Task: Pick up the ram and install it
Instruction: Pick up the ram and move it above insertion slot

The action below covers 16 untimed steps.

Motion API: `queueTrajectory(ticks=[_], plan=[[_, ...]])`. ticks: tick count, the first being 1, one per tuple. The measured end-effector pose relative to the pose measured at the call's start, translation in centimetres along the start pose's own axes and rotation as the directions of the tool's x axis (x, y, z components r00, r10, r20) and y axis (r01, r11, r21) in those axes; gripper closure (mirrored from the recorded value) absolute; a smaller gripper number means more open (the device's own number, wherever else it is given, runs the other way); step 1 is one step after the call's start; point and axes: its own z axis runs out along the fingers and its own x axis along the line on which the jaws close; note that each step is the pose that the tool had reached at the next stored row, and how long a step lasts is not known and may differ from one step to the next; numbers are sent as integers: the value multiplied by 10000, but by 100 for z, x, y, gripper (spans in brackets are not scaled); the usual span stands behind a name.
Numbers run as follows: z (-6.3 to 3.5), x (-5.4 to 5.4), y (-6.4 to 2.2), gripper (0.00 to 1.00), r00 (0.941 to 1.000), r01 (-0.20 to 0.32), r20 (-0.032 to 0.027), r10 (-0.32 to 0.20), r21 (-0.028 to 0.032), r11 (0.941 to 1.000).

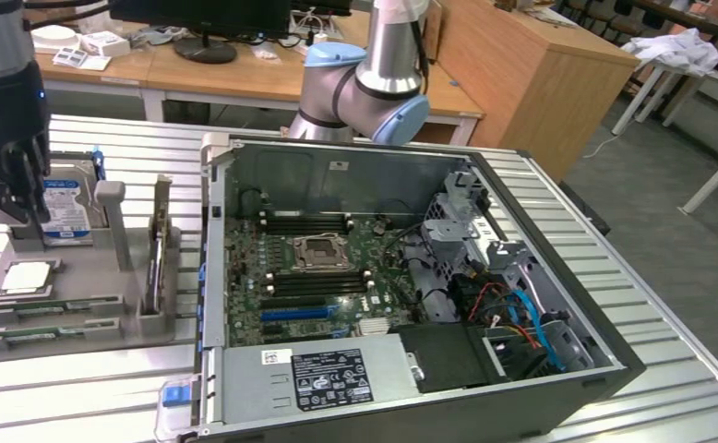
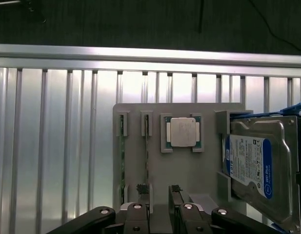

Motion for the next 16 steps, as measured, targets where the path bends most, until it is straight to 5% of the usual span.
queueTrajectory(ticks=[16], plan=[[292, 6, -3, 70, 10000, -1, 0, 1, 1, 10000]])
